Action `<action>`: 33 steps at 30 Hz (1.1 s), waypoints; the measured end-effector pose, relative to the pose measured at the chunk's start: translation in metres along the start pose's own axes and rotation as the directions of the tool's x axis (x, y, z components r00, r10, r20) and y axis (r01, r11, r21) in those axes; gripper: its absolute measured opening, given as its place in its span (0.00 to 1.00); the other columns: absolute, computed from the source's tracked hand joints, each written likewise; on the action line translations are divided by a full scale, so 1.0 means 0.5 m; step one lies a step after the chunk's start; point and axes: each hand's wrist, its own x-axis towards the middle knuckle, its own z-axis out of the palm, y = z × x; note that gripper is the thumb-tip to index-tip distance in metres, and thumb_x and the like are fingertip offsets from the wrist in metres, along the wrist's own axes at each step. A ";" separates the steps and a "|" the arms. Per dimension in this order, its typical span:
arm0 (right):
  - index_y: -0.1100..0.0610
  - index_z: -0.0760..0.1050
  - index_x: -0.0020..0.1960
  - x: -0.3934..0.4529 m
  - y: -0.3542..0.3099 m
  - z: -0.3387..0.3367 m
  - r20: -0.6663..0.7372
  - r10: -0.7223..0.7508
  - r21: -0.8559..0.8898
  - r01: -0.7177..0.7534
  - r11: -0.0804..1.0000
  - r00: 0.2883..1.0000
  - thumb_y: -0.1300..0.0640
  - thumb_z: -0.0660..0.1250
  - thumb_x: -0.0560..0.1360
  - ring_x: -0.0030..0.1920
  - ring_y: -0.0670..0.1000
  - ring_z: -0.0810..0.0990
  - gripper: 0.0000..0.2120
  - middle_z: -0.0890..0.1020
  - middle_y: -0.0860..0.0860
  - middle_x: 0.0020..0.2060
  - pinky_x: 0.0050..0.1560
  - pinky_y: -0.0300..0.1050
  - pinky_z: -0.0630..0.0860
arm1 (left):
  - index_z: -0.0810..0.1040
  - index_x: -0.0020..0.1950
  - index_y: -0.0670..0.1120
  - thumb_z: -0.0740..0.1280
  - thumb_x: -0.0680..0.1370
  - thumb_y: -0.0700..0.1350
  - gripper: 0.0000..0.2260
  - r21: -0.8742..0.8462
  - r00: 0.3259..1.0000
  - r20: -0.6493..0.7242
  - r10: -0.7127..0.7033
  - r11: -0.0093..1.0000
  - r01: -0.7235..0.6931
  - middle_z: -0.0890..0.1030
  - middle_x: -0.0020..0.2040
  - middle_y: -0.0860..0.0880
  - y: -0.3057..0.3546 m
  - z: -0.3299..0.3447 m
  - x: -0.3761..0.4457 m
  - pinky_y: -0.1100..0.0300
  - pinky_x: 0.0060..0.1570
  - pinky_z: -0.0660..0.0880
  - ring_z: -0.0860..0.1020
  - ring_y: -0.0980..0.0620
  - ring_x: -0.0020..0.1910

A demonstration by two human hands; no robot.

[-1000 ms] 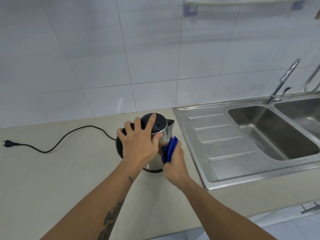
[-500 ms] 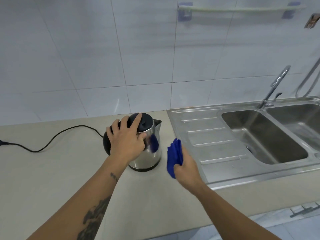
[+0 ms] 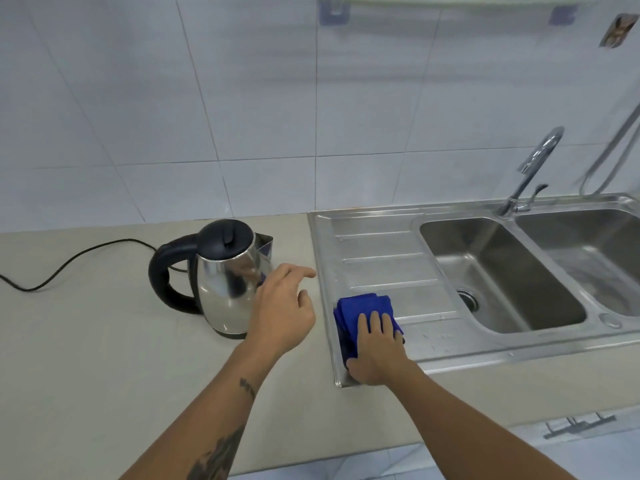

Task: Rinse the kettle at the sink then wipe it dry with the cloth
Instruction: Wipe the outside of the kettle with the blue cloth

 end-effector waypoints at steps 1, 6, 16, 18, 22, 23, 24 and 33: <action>0.58 0.44 0.83 -0.001 0.004 0.000 0.000 -0.010 -0.003 0.010 1.000 1.000 0.47 0.65 0.78 0.83 0.65 0.43 0.43 0.46 0.59 0.83 0.81 0.64 0.50 | 0.78 0.62 0.51 0.63 0.78 0.39 0.15 -0.003 0.999 0.020 -0.025 1.000 0.025 0.77 0.60 0.56 0.001 0.002 -0.002 0.56 0.61 0.71 0.75 0.55 0.52; 0.53 0.71 0.61 0.001 -0.011 -0.078 -0.003 -0.125 0.208 0.123 0.970 0.992 0.52 0.66 0.75 0.71 0.60 0.66 0.15 0.69 0.55 0.67 0.72 0.61 0.67 | 0.81 0.58 0.51 0.63 0.79 0.37 0.14 -0.201 0.977 0.016 -0.213 0.956 0.211 0.81 0.55 0.56 -0.006 -0.002 -0.023 0.60 0.55 0.77 0.79 0.59 0.53; 0.47 0.59 0.82 0.007 -0.161 -0.201 -0.058 -0.393 0.745 0.302 0.595 0.918 0.52 0.71 0.79 0.75 0.54 0.69 0.36 0.66 0.50 0.79 0.70 0.47 0.69 | 0.82 0.51 0.51 0.60 0.79 0.33 0.16 -0.504 0.811 -0.212 -0.545 0.772 0.387 0.84 0.48 0.54 -0.092 -0.116 -0.083 0.68 0.43 0.74 0.83 0.57 0.48; 0.46 0.59 0.81 0.015 -0.191 -0.208 -0.033 -0.399 0.799 0.264 0.540 0.916 0.52 0.73 0.78 0.72 0.54 0.72 0.37 0.68 0.52 0.77 0.70 0.51 0.72 | 0.82 0.49 0.50 0.59 0.79 0.31 0.17 -0.584 0.754 -0.269 -0.599 0.724 0.367 0.84 0.48 0.51 -0.123 -0.137 -0.079 0.65 0.45 0.74 0.83 0.54 0.48; 0.46 0.61 0.80 0.031 -0.239 -0.209 -0.011 -0.380 0.882 0.188 0.432 0.925 0.58 0.74 0.77 0.66 0.52 0.77 0.36 0.75 0.52 0.71 0.69 0.57 0.71 | 0.81 0.48 0.52 0.62 0.78 0.32 0.17 -0.778 0.599 -0.260 -0.757 0.532 0.335 0.83 0.50 0.48 -0.193 -0.166 -0.062 0.56 0.54 0.77 0.82 0.51 0.50; 0.45 0.63 0.78 0.036 -0.248 -0.208 -0.011 -0.372 0.891 0.178 0.418 0.928 0.59 0.74 0.76 0.64 0.51 0.78 0.35 0.76 0.51 0.69 0.70 0.58 0.71 | 0.81 0.50 0.53 0.63 0.78 0.32 0.15 -0.811 0.562 -0.237 -0.793 0.480 0.334 0.83 0.51 0.48 -0.212 -0.170 -0.058 0.53 0.58 0.77 0.82 0.50 0.51; 0.44 0.64 0.76 0.040 -0.256 -0.207 -0.010 -0.362 0.896 0.170 0.411 0.932 0.61 0.74 0.76 0.62 0.50 0.79 0.34 0.77 0.49 0.67 0.70 0.58 0.70 | 0.80 0.52 0.52 0.64 0.77 0.34 0.14 -0.830 0.530 -0.215 -0.820 0.440 0.343 0.82 0.52 0.48 -0.232 -0.172 -0.053 0.51 0.61 0.76 0.81 0.49 0.54; 0.41 0.71 0.70 0.066 -0.298 -0.168 -0.017 -0.318 0.943 0.121 0.309 0.948 0.59 0.76 0.63 0.64 0.54 0.80 0.38 0.81 0.48 0.62 0.65 0.55 0.72 | 0.76 0.60 0.56 0.65 0.81 0.39 0.12 -0.884 0.709 0.085 -0.700 0.275 0.377 0.81 0.58 0.54 -0.337 -0.190 -0.017 0.47 0.69 0.70 0.77 0.48 0.63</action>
